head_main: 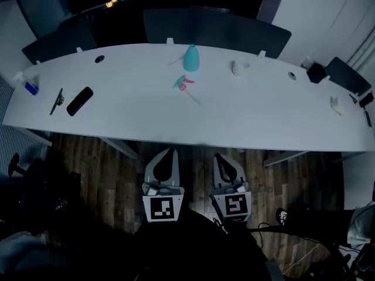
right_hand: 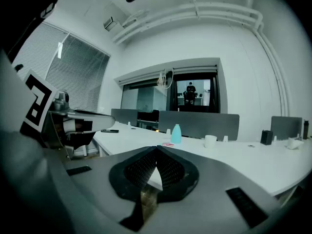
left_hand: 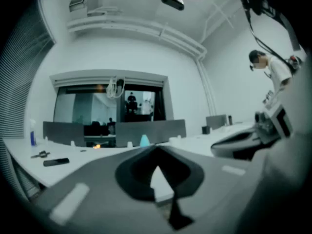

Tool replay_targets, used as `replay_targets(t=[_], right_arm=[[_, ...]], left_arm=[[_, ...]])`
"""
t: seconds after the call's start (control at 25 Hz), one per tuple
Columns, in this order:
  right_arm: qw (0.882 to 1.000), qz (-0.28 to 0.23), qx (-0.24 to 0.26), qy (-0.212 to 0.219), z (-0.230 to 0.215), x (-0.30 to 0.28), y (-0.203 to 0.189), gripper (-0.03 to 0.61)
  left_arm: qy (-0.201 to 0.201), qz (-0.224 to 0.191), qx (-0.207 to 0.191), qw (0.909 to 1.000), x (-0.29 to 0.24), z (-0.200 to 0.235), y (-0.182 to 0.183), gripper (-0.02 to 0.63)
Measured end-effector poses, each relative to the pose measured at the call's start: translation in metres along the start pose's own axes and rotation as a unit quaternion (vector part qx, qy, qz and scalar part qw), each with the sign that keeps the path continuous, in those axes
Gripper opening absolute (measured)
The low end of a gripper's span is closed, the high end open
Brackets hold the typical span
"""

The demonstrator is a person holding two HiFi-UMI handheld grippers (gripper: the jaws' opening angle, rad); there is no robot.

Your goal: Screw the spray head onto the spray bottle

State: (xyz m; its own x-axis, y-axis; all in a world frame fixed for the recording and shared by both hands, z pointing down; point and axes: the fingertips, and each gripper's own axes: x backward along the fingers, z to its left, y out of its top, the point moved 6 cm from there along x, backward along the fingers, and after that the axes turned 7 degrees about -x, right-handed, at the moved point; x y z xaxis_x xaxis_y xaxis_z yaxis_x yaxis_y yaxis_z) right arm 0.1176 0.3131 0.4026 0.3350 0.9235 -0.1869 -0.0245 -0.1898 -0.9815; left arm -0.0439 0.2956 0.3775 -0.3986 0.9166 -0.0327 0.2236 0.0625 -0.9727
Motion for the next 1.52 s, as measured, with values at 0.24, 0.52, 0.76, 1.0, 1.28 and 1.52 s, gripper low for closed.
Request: replay_targets(t=[0.24, 0.52, 0.76, 1.0, 1.28, 1.52], right_arm=[[1.0, 0.0, -0.005, 0.016, -0.01, -0.04, -0.001, 0.003], [0.999, 0.027, 0.0, 0.022, -0.029, -0.135, 0.006, 0.003], [0.998, 0.059, 0.02, 0.022, -0.042, -0.235, 0.024, 0.003], [0.989, 0.139, 0.028, 0.027, -0.055, -0.308, 0.01, 0.121], [0.962, 0.266, 0.04, 0.053, -0.065, -0.35, -0.03, 0.181], [0.956, 0.276, 0.054, 0.086, -0.064, -0.359, -0.036, 0.026]], left_arm=[[0.008, 0.014, 0.01, 0.9998, -0.039, 0.025, -0.013, 0.005], [-0.004, 0.021, 0.018, 0.9996, -0.128, 0.075, -0.027, 0.005], [-0.014, 0.01, 0.019, 0.9997, -0.207, 0.132, -0.03, 0.005], [-0.02, 0.018, 0.034, 0.9991, -0.257, 0.167, -0.046, 0.005], [-0.009, 0.049, 0.048, 0.9976, -0.28, 0.19, -0.067, 0.005], [0.012, 0.078, 0.054, 0.9954, -0.282, 0.196, -0.076, 0.005]])
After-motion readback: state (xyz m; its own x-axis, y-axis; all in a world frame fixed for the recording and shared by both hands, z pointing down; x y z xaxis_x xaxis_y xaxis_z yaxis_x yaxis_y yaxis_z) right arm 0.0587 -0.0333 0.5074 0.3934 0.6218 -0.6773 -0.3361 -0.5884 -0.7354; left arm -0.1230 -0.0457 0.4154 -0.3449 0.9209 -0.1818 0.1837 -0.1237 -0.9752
